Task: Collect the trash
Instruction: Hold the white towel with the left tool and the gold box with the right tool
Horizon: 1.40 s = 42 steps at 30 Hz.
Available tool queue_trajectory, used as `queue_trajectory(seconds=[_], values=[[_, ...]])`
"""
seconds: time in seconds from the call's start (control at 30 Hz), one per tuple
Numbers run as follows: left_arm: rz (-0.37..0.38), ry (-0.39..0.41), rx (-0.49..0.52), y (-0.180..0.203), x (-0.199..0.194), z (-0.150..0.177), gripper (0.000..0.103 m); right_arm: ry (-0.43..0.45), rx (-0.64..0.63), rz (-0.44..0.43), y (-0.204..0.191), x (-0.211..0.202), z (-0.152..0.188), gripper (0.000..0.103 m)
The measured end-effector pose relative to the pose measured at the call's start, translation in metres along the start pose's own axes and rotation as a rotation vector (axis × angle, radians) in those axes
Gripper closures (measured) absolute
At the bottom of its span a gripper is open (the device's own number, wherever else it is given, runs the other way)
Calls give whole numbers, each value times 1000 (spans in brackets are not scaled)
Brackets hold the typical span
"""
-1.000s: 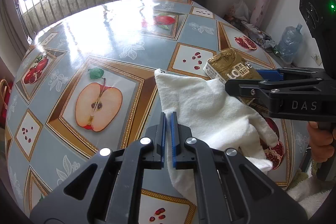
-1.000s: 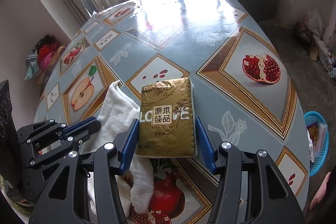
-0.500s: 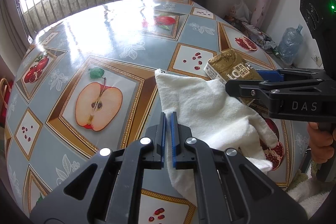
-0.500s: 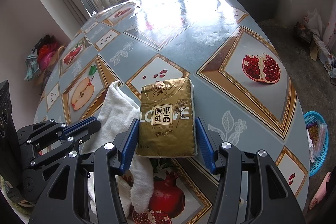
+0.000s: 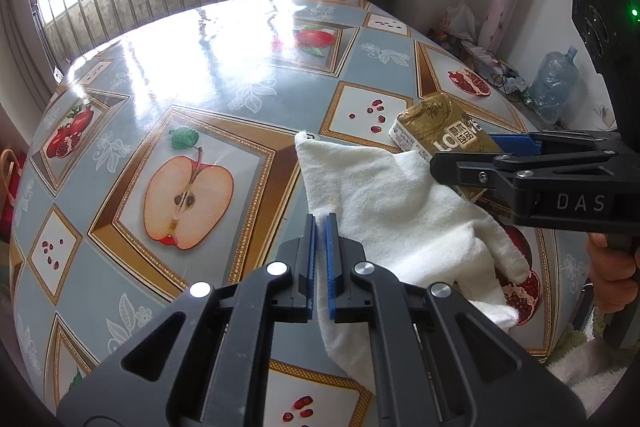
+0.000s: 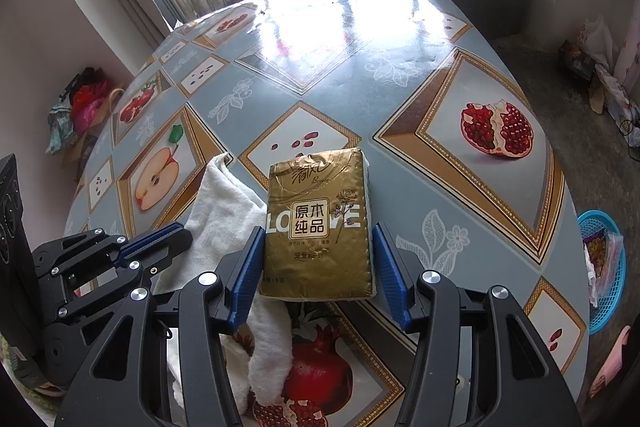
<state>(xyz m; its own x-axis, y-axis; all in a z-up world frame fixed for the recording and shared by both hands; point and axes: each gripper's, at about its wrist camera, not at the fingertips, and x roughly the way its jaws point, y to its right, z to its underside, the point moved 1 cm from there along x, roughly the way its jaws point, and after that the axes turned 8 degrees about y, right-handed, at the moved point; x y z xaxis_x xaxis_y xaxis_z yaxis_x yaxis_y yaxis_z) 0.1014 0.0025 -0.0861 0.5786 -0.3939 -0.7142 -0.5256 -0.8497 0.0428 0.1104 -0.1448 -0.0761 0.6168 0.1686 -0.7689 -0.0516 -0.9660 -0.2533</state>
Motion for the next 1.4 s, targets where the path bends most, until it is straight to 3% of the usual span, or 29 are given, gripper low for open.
queue_trajectory(seconds=[1.4], values=[[-17, 4, 18, 0, 0, -2, 100, -2, 5, -4, 1, 0, 0, 50]])
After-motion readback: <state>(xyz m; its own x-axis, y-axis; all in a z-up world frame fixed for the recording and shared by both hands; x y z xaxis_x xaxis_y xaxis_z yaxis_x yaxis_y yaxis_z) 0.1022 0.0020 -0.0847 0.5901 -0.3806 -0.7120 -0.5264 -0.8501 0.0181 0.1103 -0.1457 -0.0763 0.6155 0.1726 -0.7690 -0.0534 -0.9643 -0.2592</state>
